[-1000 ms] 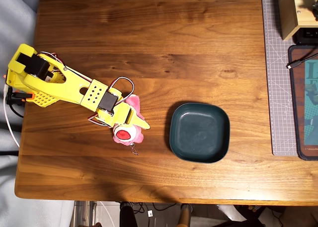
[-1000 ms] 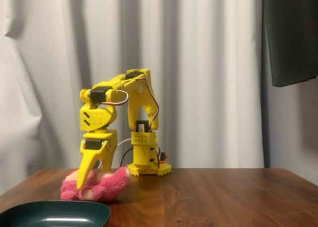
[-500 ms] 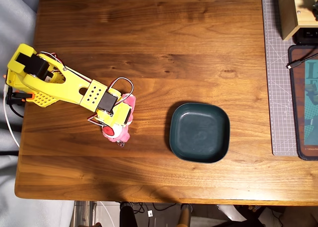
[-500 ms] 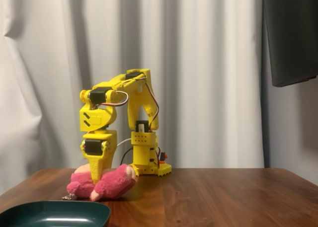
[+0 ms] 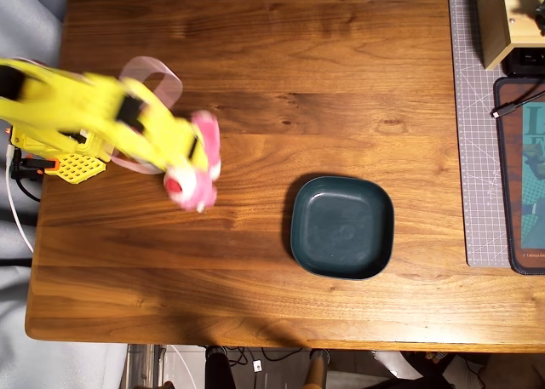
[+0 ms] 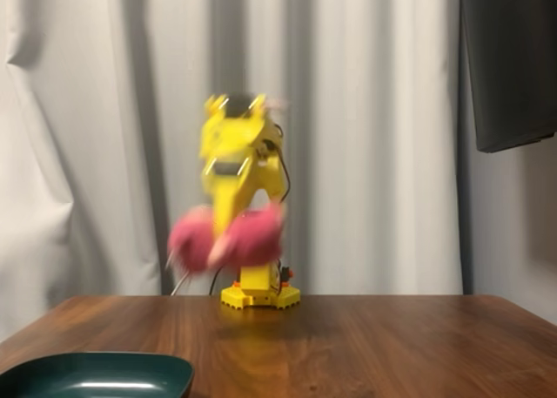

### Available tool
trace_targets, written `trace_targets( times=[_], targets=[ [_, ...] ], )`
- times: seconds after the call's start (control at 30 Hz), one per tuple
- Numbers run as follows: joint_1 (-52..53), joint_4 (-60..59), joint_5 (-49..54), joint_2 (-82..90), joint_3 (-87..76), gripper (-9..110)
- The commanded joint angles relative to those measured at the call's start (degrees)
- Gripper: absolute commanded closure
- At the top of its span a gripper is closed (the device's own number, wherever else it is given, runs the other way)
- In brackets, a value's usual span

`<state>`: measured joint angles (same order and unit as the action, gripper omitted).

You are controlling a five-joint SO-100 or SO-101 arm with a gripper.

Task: Grasp a strawberry bear and put it in the bin.

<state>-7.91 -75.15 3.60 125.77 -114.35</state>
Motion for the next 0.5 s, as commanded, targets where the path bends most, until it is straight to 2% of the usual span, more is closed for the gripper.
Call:
trace_targets(
  times=[0.0, 0.47],
  targets=[
    [1.2, -1.9, -2.6, -9.6, 16.3, 102],
    [-8.7, -7.6, -2.5, -62.5, 74.9, 102]
  ],
)
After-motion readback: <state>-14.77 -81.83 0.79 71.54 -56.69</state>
